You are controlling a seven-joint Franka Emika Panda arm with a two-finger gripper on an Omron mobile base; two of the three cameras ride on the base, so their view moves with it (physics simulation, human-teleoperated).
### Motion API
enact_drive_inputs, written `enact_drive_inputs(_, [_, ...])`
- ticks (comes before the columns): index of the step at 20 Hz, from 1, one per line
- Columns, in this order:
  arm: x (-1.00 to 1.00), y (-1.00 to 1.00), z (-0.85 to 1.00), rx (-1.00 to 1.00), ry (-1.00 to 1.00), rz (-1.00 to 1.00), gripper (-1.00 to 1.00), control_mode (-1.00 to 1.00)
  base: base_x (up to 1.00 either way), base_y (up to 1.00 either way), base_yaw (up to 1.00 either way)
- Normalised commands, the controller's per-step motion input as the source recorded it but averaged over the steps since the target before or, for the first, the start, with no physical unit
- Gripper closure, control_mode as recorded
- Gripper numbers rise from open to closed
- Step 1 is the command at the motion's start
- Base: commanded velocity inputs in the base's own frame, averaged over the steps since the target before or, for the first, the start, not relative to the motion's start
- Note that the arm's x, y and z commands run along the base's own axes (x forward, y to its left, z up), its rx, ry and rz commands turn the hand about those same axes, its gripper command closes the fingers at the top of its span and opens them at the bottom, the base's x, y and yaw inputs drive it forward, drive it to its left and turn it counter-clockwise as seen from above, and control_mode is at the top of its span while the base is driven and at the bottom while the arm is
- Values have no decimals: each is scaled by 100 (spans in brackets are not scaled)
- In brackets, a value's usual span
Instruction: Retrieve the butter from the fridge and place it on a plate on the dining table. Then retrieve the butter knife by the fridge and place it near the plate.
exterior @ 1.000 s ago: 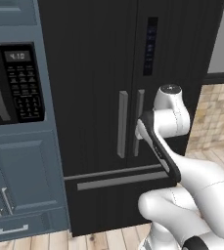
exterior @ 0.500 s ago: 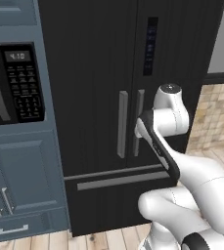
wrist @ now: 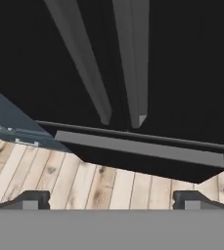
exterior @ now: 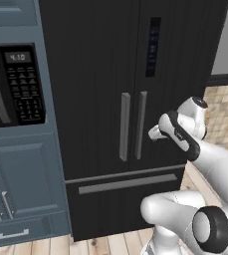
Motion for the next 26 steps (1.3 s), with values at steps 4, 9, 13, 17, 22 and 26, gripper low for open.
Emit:
enact_drive_inputs(4, [27, 3, -14, 6, -2, 3, -100, -100, 0, 0, 0])
enact_drive_inputs(9, [26, 35, -1, -2, -4, -4, -100, -100, 0, 0, 0])
enact_drive_inputs(13, [31, 0, -12, 0, -6, 0, -100, -100, 0, 0, 0])
enact_drive_inputs(17, [40, 0, -18, 0, -11, 0, -100, -100, 0, 0, 0])
enact_drive_inputs(22, [52, 0, -11, 0, -8, 0, -100, -100, 0, 0, 0])
enact_drive_inputs(26, [54, 0, -15, 0, -6, 0, -100, -100, 0, 0, 0])
